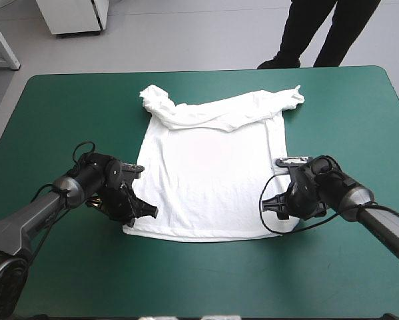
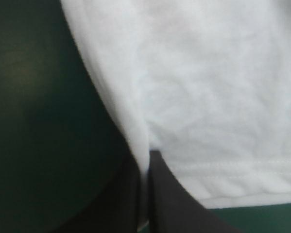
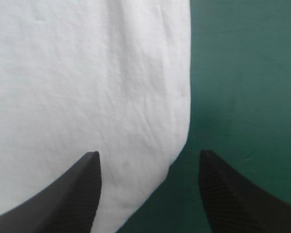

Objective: Fold the cloth

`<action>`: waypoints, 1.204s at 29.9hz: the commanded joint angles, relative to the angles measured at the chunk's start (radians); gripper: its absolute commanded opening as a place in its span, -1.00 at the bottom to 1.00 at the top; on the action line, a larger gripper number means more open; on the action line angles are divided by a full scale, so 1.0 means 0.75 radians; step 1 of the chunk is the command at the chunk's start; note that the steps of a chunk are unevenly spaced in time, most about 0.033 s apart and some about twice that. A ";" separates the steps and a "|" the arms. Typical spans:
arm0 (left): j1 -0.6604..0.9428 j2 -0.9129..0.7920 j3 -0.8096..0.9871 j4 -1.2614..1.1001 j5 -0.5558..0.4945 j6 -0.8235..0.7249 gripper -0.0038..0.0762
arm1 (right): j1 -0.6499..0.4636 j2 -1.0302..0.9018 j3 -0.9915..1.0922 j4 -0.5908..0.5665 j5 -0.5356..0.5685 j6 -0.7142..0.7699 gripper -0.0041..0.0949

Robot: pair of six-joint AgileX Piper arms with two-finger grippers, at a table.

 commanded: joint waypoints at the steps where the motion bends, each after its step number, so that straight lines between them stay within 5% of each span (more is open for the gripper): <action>1: -0.006 0.019 0.010 -0.046 -0.106 0.007 -0.93 | 0.002 -0.005 0.013 -0.019 -0.077 0.023 0.23; 11: -0.006 0.018 0.007 -0.049 -0.095 0.013 -0.93 | 0.002 0.160 0.040 0.002 -0.115 0.072 0.17; 14: -0.006 0.018 0.007 -0.049 -0.091 0.013 -0.93 | 0.002 0.182 0.040 0.037 -0.102 0.083 -0.26; 17: -0.006 0.018 0.007 -0.049 -0.091 0.013 -0.93 | 0.002 0.182 0.040 0.041 -0.079 0.083 -0.94; 27: -0.006 -0.091 -0.177 -0.049 -0.001 0.017 -0.93 | 0.002 -0.017 0.005 0.039 0.018 0.067 -0.95; 36: -0.006 -0.309 -0.642 -0.048 0.141 0.025 -0.93 | 0.002 -0.352 -0.413 -0.055 0.237 -0.087 -0.95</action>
